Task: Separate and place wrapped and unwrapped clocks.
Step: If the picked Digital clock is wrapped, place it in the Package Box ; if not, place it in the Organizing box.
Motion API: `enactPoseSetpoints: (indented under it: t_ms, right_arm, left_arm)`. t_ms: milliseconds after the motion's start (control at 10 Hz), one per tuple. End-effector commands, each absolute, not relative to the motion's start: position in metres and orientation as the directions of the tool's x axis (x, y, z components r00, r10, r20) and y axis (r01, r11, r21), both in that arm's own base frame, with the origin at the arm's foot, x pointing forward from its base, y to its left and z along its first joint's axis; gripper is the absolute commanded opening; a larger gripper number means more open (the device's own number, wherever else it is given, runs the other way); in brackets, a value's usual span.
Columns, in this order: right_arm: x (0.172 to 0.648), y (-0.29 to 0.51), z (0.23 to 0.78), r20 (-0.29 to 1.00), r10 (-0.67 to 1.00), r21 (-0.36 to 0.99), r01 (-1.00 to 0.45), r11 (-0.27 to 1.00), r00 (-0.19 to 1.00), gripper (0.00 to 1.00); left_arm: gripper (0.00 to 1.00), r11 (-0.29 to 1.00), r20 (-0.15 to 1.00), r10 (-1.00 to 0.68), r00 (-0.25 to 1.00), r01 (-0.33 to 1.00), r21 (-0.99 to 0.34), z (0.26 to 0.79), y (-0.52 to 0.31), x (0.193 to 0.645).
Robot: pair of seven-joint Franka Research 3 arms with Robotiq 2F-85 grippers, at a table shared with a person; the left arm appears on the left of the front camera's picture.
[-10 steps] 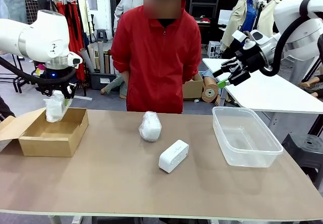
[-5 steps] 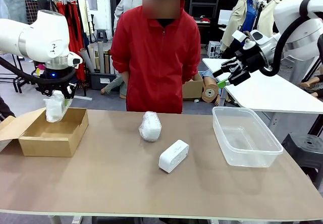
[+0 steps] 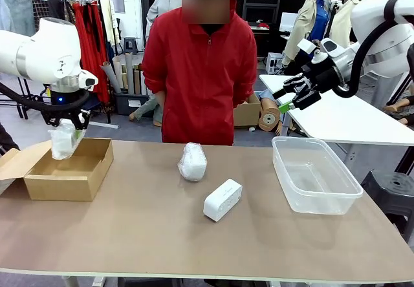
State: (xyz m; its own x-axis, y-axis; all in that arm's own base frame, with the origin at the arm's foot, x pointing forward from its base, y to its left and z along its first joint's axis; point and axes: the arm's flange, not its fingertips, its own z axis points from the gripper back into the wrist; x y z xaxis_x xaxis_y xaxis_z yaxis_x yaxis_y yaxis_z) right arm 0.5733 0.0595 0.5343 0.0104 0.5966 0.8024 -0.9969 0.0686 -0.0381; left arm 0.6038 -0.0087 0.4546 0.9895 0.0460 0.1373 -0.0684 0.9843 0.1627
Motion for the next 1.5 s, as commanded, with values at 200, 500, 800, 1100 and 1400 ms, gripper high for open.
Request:
enactPoseSetpoints:
  t_ms: [200, 500, 800, 1100, 1400]
  right_arm:
    - [0.573, 0.06, 0.536, 0.803, 0.597, -0.041, -0.997, 0.068, 0.008, 1.0]
    - [0.573, 0.06, 0.536, 0.803, 0.597, -0.041, -0.997, 0.068, 0.008, 1.0]
    - [0.573, 0.06, 0.536, 0.803, 0.597, -0.041, -0.997, 0.068, 0.008, 1.0]
    - [0.573, 0.06, 0.536, 0.803, 0.597, -0.041, -0.997, 0.068, 0.008, 1.0]
    - [0.573, 0.06, 0.536, 0.803, 0.597, -0.041, -0.997, 0.068, 0.008, 1.0]
  left_arm:
    - [0.0, 0.987, 0.151, 0.028, 0.988, -0.052, 0.151, 0.439, 0.009, 0.605]
    - [0.0, 0.994, 0.129, 0.01, 0.992, -0.024, 0.109, 0.429, 0.018, 0.613]
    - [0.0, 0.992, 0.095, -0.005, 0.995, -0.007, 0.126, 0.412, 0.024, 0.622]
    - [0.0, 0.989, 0.085, -0.002, 0.996, -0.011, 0.147, 0.399, 0.028, 0.627]
    - [0.0, 0.989, 0.072, 0.002, 0.997, -0.013, 0.15, 0.388, 0.033, 0.631]
